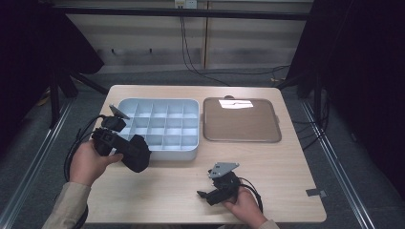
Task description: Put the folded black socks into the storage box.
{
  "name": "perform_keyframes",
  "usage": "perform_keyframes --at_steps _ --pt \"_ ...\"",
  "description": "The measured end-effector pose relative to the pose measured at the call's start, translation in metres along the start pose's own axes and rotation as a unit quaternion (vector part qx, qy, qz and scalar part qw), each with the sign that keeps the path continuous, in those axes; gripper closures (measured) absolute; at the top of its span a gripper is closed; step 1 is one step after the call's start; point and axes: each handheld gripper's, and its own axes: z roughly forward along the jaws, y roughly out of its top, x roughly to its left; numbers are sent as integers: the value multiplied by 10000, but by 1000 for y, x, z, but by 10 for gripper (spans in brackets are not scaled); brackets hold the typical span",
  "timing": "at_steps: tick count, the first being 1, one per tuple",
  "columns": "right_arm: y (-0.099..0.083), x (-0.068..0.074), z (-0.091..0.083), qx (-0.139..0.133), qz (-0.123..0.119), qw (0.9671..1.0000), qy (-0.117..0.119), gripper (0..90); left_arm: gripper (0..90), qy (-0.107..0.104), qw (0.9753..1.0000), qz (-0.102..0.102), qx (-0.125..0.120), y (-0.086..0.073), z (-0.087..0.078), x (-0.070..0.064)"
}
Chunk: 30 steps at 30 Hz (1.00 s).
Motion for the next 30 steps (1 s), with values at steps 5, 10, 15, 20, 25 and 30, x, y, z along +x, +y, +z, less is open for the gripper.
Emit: perform_keyframes --at_steps 5,10,15,20,25,30 --pt "0 0 0 3 10 10000 -1 153 671 35 10000 -13 19 5 -5 2" --pt "0 0 0 4 22 10000 -14 153 671 79 10000 -6 15 9 -13 3" --pt "0 0 0 5 23 10000 -12 153 671 78 10000 23 27 13 -19 2" --pt "0 1 0 8 35 10000 -10 153 671 106 9999 -7 1 15 -27 4" --pt "0 0 0 7 33 10000 -9 153 671 129 9999 -81 -41 17 -30 7" --pt "0 0 0 4 19 10000 -8 153 670 154 9998 -111 -85 21 -33 10"
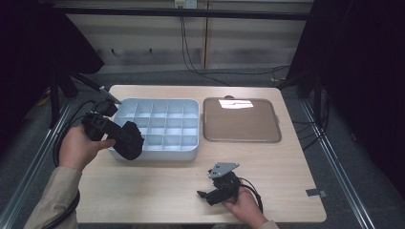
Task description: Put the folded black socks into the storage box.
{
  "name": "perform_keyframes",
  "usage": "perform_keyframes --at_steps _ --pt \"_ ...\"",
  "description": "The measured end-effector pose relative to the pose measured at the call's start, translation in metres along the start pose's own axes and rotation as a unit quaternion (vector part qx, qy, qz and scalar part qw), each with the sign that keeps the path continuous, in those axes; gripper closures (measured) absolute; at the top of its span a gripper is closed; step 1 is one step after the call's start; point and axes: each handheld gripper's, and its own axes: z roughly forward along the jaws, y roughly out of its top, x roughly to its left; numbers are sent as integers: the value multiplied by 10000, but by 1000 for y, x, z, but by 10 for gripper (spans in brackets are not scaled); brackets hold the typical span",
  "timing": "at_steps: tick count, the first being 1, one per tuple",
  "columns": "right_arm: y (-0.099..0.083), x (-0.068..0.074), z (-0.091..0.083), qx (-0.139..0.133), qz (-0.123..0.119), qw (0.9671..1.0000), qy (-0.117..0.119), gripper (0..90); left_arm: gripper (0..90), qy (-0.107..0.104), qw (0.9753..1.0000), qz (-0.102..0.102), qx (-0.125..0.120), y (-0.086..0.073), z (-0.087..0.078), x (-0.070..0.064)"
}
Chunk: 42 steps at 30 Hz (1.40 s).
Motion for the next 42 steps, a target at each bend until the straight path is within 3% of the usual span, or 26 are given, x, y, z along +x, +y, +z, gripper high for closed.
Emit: perform_keyframes --at_steps 18,22,42 --pt "0 0 0 -2 3 10000 6 152 671 124 9996 -261 -16 13 4 22" --pt "0 0 0 -6 10 10000 -8 152 671 -42 9993 -367 -94 14 4 29" --pt "0 0 0 -15 -7 10000 -27 152 671 366 9980 -498 -149 20 13 51"
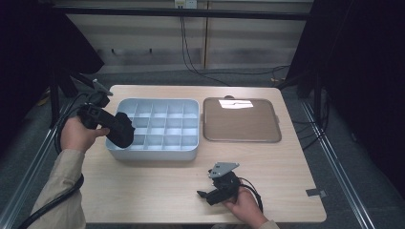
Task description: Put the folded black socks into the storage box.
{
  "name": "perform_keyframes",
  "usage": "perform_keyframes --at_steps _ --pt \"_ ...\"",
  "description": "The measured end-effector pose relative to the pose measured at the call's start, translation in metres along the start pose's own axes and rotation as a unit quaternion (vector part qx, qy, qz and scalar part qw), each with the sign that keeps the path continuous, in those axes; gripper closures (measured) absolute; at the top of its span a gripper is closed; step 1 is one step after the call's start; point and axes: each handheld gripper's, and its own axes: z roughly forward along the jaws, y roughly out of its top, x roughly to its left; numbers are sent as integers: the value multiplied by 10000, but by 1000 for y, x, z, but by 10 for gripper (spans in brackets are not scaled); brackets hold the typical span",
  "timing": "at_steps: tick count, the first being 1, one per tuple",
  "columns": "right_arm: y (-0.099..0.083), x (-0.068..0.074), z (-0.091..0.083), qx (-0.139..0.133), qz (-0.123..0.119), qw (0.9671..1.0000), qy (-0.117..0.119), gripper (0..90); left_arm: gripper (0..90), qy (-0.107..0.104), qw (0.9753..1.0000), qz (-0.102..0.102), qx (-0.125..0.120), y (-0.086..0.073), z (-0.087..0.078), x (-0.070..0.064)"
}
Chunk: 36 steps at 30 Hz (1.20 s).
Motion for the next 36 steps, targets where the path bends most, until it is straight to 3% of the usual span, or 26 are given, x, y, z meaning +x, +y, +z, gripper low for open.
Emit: perform_keyframes --at_steps 19,36 --pt "0 0 0 0 0 10000 0 151 673 204 9998 -33 -33 3 11 13" --pt "0 0 0 0 0 10000 1 151 673 317 9990 -301 -31 -5 26 31"
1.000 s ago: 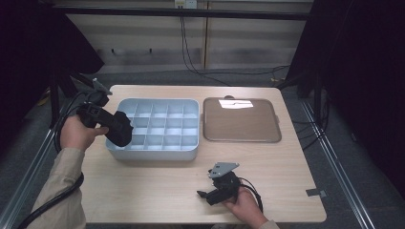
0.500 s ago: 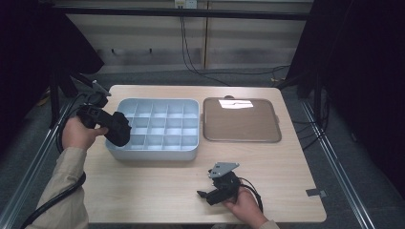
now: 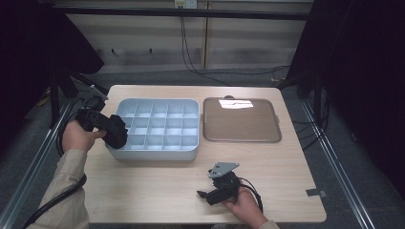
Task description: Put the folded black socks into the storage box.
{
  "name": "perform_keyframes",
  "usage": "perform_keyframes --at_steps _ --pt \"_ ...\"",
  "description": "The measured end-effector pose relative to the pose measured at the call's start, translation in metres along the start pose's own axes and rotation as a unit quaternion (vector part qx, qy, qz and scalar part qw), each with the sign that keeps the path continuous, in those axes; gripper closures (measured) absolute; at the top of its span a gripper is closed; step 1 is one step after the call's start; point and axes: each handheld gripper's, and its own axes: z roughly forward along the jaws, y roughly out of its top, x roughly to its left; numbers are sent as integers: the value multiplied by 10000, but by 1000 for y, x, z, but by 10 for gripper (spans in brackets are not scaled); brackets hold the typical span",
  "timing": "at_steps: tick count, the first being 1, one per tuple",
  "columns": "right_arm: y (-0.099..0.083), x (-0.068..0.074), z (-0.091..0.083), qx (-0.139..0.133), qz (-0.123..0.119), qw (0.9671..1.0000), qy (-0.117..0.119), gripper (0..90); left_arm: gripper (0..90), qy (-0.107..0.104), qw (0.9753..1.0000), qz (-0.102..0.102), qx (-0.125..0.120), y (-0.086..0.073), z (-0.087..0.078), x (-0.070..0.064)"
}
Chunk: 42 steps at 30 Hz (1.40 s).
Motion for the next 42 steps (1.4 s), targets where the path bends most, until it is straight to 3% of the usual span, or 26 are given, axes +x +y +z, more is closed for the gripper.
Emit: perform_keyframes --at_steps 18,42 --pt "0 0 0 0 1 10000 1 151 672 73 9996 -119 251 0 24 2" --pt "0 0 0 3 13 10000 0 151 677 315 9983 -84 486 -3 46 1"
